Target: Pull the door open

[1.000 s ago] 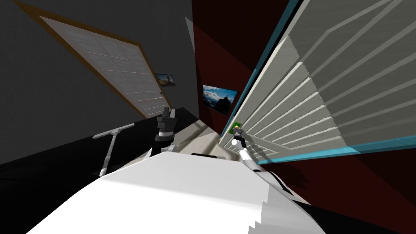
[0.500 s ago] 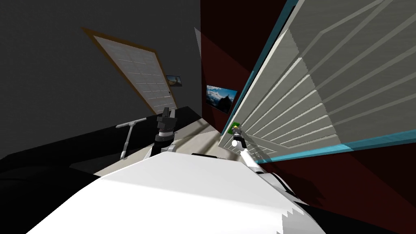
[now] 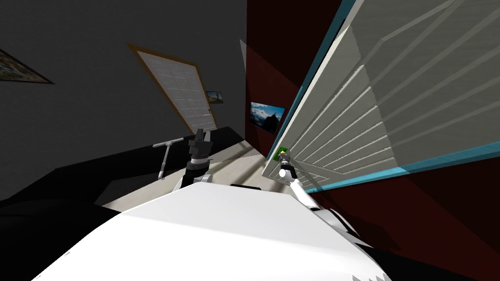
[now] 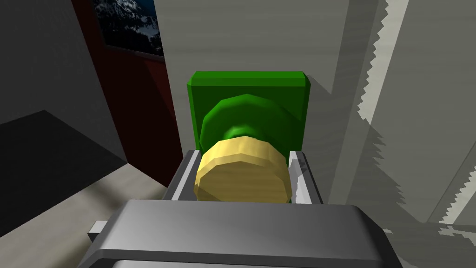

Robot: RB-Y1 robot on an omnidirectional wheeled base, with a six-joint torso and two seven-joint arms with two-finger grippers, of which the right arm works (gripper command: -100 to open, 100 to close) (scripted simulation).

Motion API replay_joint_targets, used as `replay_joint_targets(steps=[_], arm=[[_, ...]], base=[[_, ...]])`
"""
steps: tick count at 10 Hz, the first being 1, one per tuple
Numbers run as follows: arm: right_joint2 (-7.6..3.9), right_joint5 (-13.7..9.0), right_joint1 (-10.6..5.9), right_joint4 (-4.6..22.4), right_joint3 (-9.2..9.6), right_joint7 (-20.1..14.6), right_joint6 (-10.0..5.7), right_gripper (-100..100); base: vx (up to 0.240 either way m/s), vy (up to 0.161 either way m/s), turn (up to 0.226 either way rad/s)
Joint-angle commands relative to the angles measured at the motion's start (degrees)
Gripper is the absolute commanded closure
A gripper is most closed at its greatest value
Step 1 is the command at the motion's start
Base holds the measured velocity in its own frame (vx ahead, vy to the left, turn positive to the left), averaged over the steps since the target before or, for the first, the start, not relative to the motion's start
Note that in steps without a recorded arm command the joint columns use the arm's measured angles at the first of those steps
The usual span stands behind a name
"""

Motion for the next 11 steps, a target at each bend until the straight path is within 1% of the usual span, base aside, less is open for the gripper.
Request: replay_joint_targets(steps=[1,6,7,8,11], arm=[[-0.59,0.27,0.23,-0.54,1.42,-1.11,-0.27,100],[-2.73,0.71,1.27,-2.58,4.45,-3.69,-0.62,100],[-2.36,0.62,1.15,-2.18,4.10,-3.24,-0.33,100],[-3.21,0.63,1.66,-2.89,5.31,-4.06,-0.59,100],[-4.89,0.60,2.39,-4.26,7.27,-5.49,-1.30,100]], base=[[-0.230,-0.029,0.092],[-0.206,-0.085,0.095],[-0.088,-0.017,0.028],[-0.146,-0.054,0.109],[-0.214,-0.082,0.111]])
